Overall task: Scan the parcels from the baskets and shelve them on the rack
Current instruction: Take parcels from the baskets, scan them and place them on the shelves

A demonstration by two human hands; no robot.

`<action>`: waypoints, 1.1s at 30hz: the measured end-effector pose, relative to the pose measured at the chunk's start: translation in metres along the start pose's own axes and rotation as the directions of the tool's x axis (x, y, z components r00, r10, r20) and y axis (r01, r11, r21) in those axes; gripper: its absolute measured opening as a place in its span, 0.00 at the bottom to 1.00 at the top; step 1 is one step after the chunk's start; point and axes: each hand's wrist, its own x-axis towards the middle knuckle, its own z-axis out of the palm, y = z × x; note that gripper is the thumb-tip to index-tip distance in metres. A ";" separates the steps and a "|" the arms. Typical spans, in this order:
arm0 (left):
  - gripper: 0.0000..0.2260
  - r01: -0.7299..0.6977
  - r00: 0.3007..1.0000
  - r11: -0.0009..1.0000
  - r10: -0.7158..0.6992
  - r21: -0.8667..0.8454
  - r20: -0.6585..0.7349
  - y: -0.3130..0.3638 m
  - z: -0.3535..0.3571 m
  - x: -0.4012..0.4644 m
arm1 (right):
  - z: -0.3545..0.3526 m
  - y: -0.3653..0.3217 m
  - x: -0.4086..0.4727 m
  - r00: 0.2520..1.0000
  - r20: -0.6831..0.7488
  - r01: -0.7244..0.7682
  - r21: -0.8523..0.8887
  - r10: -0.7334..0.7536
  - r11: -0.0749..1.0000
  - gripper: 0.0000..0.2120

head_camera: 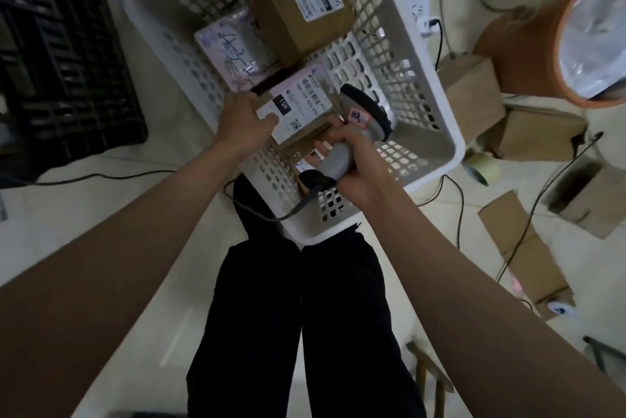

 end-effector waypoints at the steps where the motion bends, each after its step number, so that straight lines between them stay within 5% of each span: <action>1: 0.19 0.006 1.000 0.999 -0.007 0.045 0.030 -0.002 0.003 0.011 | 0.000 0.002 0.008 1.000 0.018 0.006 -0.005 -0.006 1.000 0.15; 5: 0.34 -0.002 0.995 0.996 -0.007 0.087 0.097 -0.002 0.016 0.044 | 0.003 0.009 0.032 0.995 0.087 0.039 0.034 -0.042 0.999 0.15; 10: 0.30 -0.014 0.995 0.993 0.003 0.114 0.101 -0.007 0.031 0.068 | 0.004 0.014 0.053 0.997 0.076 0.019 -0.015 -0.018 1.000 0.09; 15: 0.33 0.087 0.992 0.964 -0.107 0.251 0.068 -0.015 0.041 0.068 | 0.001 0.016 0.056 0.996 0.087 0.030 0.039 -0.033 0.999 0.13; 22: 0.29 0.131 0.987 0.972 -0.111 -0.194 0.113 -0.011 0.040 0.029 | -0.020 0.002 0.008 0.990 0.114 0.085 0.041 -0.089 0.996 0.10; 27: 0.27 0.175 0.981 0.935 -0.139 -0.307 0.135 0.010 0.029 -0.018 | -0.018 -0.020 -0.049 0.975 0.178 0.116 0.114 -0.135 0.987 0.12; 33: 0.28 0.171 0.984 0.885 -0.130 -0.432 0.123 0.042 -0.011 -0.107 | 0.010 -0.043 -0.144 0.974 0.151 0.184 -0.093 -0.168 0.979 0.08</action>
